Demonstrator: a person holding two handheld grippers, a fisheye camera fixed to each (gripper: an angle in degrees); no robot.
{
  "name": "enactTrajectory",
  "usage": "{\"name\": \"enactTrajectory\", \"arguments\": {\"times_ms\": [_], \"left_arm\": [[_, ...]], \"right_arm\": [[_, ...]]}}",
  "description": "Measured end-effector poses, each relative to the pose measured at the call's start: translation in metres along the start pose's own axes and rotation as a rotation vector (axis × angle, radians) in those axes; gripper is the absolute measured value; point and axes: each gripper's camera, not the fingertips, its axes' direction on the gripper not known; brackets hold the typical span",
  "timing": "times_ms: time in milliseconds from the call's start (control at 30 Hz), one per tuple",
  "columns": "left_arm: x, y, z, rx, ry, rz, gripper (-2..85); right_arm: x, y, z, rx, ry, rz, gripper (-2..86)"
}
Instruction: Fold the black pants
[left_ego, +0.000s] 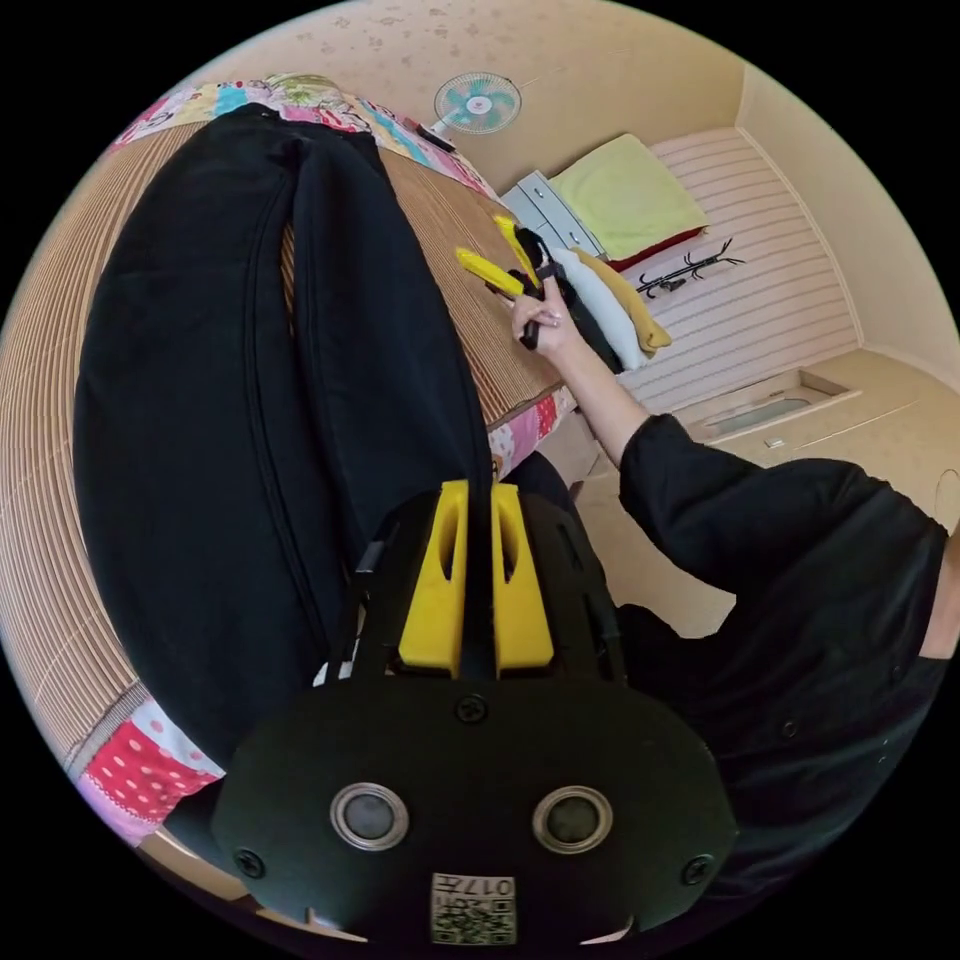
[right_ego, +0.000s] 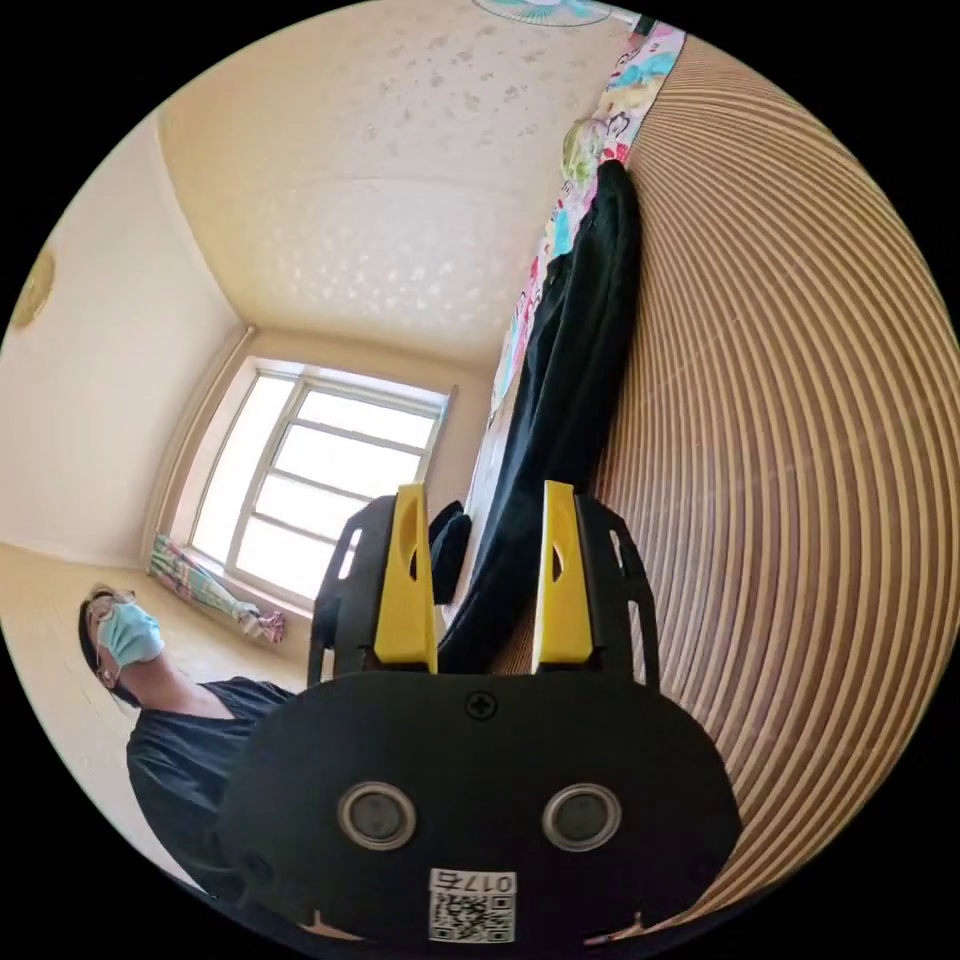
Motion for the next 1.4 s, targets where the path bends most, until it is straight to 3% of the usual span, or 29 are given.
{"name": "enactTrajectory", "arguments": {"times_ms": [100, 233, 333, 433, 567, 667, 767, 833, 933, 1133, 1233, 1300, 1400], "left_arm": [[-0.002, 0.0, -0.01, 0.025, 0.006, -0.015, 4.2], [-0.01, 0.004, -0.027, 0.09, 0.04, -0.056, 4.2], [-0.026, 0.013, -0.043, 0.185, 0.149, -0.135, 3.9], [-0.056, 0.038, -0.073, 0.39, 0.406, -0.292, 3.6], [-0.084, 0.062, -0.117, 0.542, 0.553, -0.371, 3.5], [-0.105, 0.08, -0.142, 0.61, 0.54, -0.446, 3.8], [-0.119, 0.094, -0.158, 0.584, 0.292, -0.55, 4.8], [-0.122, 0.106, -0.165, 0.551, 0.165, -0.595, 7.2], [-0.118, 0.115, -0.163, 0.516, 0.189, -0.534, 7.8], [-0.085, 0.11, -0.152, 0.422, 0.045, -0.423, 7.3], [-0.072, 0.103, -0.142, 0.364, -0.063, -0.399, 5.2], [-0.069, 0.1, -0.135, 0.344, -0.103, -0.378, 4.6], [-0.069, 0.099, -0.131, 0.337, -0.097, -0.392, 4.2]], "right_arm": [[0.043, -0.093, 0.037, 0.006, 0.181, 0.073, 15.3], [0.078, -0.168, 0.078, 0.073, 0.212, 0.117, 11.2], [0.082, -0.206, 0.11, 0.132, 0.429, 0.157, 5.7], [0.014, -0.222, 0.155, 0.193, 0.715, -0.093, 3.7], [-0.106, -0.22, 0.278, 0.197, 1.001, -0.458, 3.4], [-0.129, -0.234, 0.358, 0.161, 0.898, -0.477, 4.3], [-0.09, -0.257, 0.431, -0.068, 0.7, -0.379, 6.2], [-0.065, -0.242, 0.444, -0.048, 0.649, -0.284, 6.3], [-0.049, -0.182, 0.442, -0.018, 0.55, -0.268, 6.5], [-0.031, 0.03, 0.38, -0.188, 0.495, -0.417, 7.9], [-0.013, 0.142, 0.336, -0.198, 0.462, -0.339, 9.2], [0.002, 0.222, 0.315, -0.246, 0.329, -0.196, 10.3], [0.003, 0.3, 0.299, -0.219, 0.267, -0.141, 9.6]]}}
